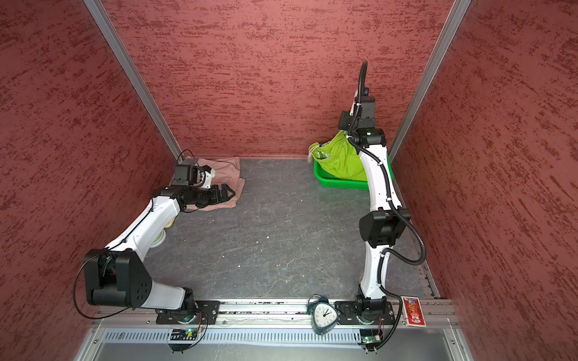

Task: Fold and stack the shorts
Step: 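Grasp the lime-green shorts in the basket with the right gripper and lift them out, then lower the lime-green shorts onto the table beside the pink shorts with the right gripper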

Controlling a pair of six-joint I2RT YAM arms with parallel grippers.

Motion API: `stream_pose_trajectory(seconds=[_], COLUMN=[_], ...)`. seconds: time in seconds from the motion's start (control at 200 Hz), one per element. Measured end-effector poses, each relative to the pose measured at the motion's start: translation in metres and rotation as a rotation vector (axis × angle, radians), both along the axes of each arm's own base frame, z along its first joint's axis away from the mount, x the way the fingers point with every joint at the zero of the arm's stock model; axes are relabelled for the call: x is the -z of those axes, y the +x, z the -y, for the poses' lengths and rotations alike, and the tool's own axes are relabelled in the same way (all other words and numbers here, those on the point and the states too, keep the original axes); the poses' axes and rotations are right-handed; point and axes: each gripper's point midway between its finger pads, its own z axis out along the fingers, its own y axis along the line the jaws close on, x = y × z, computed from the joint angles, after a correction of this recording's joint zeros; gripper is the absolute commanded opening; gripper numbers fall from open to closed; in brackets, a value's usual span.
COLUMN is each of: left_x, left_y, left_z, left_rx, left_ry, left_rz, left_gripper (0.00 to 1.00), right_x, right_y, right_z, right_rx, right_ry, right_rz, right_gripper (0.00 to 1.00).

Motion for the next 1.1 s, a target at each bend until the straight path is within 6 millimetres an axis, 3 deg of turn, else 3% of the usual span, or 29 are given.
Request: stream_pose_trajectory(seconds=[0.165, 0.326, 0.561, 0.751, 0.852, 0.937, 1.017, 1.102], left_x=[-0.004, -0.020, -0.054, -0.081, -0.090, -0.100, -0.111, -0.123], left_y=[-0.003, -0.005, -0.012, -0.020, -0.023, -0.028, -0.035, -0.045], left_z=[0.004, 0.005, 0.008, 0.007, 0.005, 0.003, 0.002, 0.005], left_rx=[0.015, 0.019, 0.053, 0.059, 0.053, 0.045, 0.042, 0.059], left_ry=[-0.018, -0.021, -0.015, -0.006, -0.001, 0.005, 0.007, -0.010], left_rz=[0.025, 0.077, 0.195, 0.285, 0.313, 0.342, 0.375, 0.408], left_gripper=[0.99, 0.99, 0.99, 0.99, 0.99, 0.99, 0.99, 0.99], right_x=[-0.050, -0.109, -0.173, -0.203, -0.202, -0.187, -0.153, -0.098], right_y=[-0.015, -0.043, -0.127, -0.191, -0.206, -0.205, -0.193, -0.171], right_z=[-0.020, -0.057, -0.142, -0.178, -0.188, -0.190, -0.195, -0.205], right_rx=[-0.075, -0.215, -0.484, -0.625, -0.659, -0.661, -0.657, -0.663], right_ry=[0.032, 0.050, 0.034, -0.005, -0.018, -0.024, -0.030, -0.027], right_rz=[0.118, 0.263, 0.405, 0.485, 0.472, 0.418, 0.312, 0.159], right_gripper=[0.00, 0.00, 0.00, 0.00, 0.00, 0.00, 0.00, 0.00])
